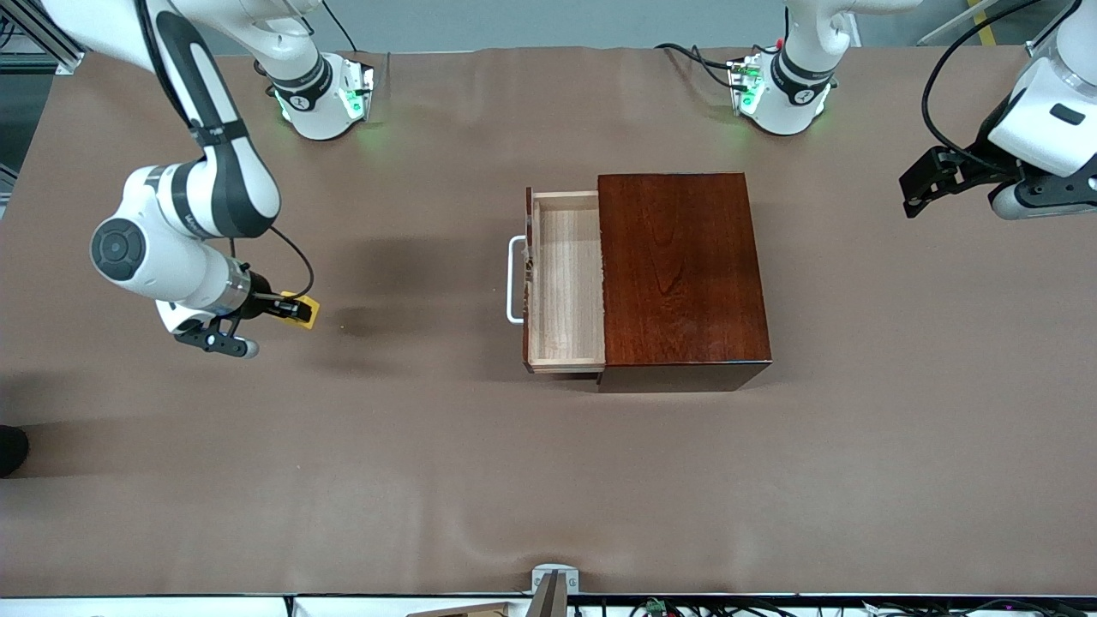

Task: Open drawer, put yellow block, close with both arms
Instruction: 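Grasp the yellow cube with the right gripper and carry it toward the drawer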

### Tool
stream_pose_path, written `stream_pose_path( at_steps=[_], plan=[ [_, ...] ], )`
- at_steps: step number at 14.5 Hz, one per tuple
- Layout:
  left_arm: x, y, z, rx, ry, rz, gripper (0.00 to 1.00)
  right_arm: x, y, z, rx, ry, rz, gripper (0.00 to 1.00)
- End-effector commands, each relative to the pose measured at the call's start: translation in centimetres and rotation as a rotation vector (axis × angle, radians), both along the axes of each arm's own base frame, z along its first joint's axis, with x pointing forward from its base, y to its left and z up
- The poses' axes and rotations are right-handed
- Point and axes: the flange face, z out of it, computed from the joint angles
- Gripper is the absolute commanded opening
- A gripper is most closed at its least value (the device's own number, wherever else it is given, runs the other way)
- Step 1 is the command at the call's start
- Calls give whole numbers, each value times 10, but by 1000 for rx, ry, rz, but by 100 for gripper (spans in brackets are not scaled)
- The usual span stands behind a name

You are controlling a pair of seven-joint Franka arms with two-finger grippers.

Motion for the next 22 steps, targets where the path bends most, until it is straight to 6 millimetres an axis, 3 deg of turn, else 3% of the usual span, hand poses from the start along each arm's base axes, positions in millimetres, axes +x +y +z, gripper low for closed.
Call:
stream_pose_path(
  at_steps=[1, 4, 9, 15, 22],
  plan=[
    [-10, 16, 2, -14, 25, -44, 100, -6, 26, 25, 5, 12, -82, 0],
    [-11, 16, 0, -14, 39, -66, 100, -11, 67, 50, -1, 2, -171, 0],
    [-12, 12, -1, -56, 45, -75, 100, -25, 147, 71, -13, -8, -331, 0],
    [-10, 15, 1, -65, 40, -83, 100, -53, 251, 105, -1, -24, -501, 0],
    [-10, 13, 1, -59, 35, -88, 100, -73, 340, 114, 3, -5, -720, 0]
  ],
)
